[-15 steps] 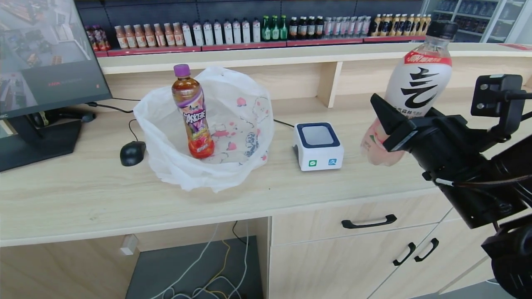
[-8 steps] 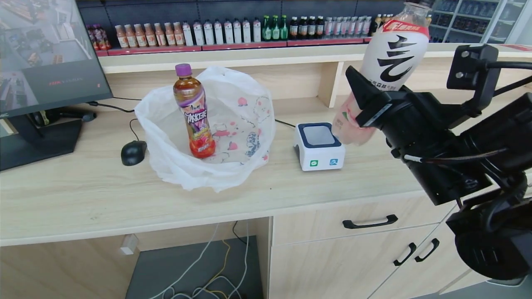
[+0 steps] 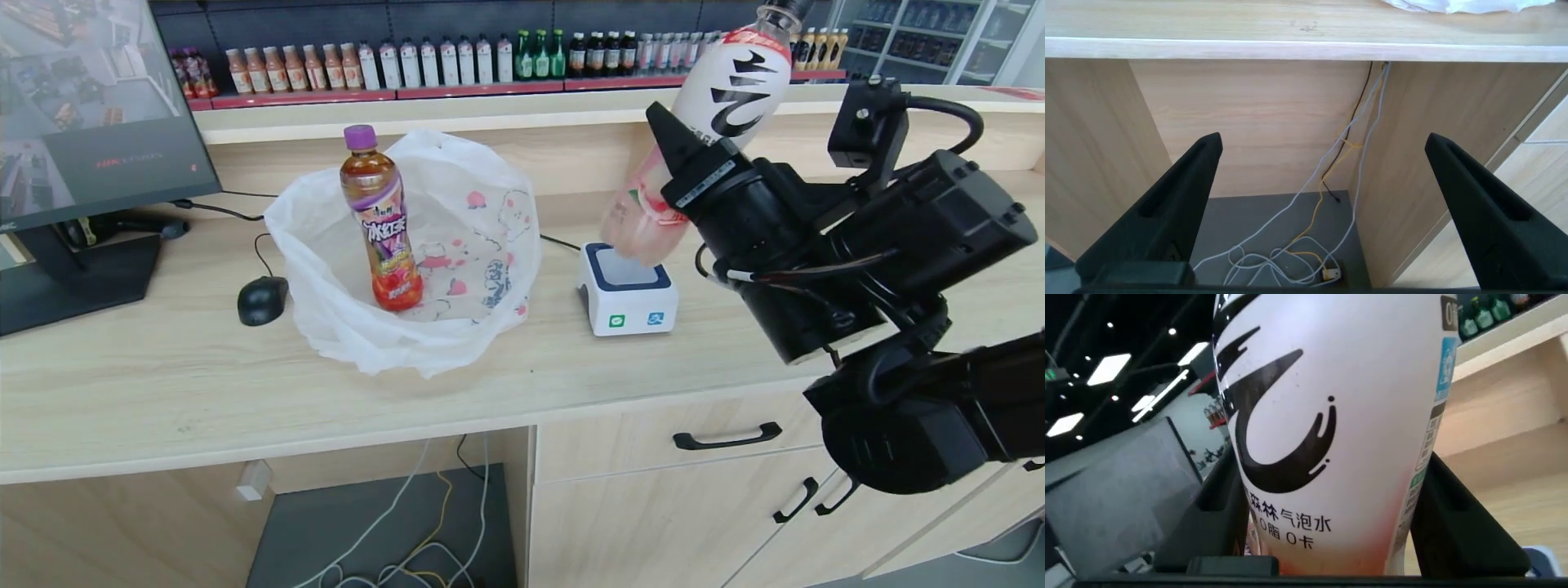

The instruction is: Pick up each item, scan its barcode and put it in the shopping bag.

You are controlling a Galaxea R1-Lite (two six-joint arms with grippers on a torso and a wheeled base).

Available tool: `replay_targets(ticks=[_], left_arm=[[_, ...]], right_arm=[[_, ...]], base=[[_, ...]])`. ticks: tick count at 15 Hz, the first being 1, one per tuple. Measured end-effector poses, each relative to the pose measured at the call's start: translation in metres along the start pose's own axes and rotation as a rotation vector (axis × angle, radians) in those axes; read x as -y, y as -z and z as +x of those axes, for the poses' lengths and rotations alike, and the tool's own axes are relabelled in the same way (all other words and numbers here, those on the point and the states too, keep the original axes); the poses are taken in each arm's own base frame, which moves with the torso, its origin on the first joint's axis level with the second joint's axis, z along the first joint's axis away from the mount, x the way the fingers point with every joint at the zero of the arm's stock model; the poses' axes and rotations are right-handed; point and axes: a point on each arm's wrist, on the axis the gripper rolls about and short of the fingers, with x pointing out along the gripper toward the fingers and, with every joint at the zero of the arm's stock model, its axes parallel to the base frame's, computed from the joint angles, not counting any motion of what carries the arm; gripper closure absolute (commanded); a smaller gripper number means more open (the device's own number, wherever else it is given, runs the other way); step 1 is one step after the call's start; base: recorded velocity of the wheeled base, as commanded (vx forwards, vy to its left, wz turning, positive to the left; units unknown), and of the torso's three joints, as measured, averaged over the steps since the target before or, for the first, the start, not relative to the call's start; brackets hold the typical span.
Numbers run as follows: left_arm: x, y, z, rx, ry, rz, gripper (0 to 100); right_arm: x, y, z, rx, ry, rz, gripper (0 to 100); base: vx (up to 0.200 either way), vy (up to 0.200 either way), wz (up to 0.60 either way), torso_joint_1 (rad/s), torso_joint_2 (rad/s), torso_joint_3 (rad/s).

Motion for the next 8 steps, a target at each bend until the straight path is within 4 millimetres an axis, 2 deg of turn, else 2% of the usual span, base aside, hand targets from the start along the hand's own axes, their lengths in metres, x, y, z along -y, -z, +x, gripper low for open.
replay_targets(ticks=[4, 8], left_arm=[[0.000, 0.000, 0.000, 0.000, 0.000, 0.000, 0], [0.000, 0.000, 0.000, 0.000, 0.000, 0.000, 0]], right_arm=[[0.007, 0.023, 0.014, -0.018, 0.017, 0.225, 100], [0.028, 0.047, 0.020, -0.021, 0.099, 0.322, 100]], base=[[0.000, 0.000, 0.00, 0.000, 0.00, 0.000], [0.000, 0.000, 0.00, 0.000, 0.00, 0.000]])
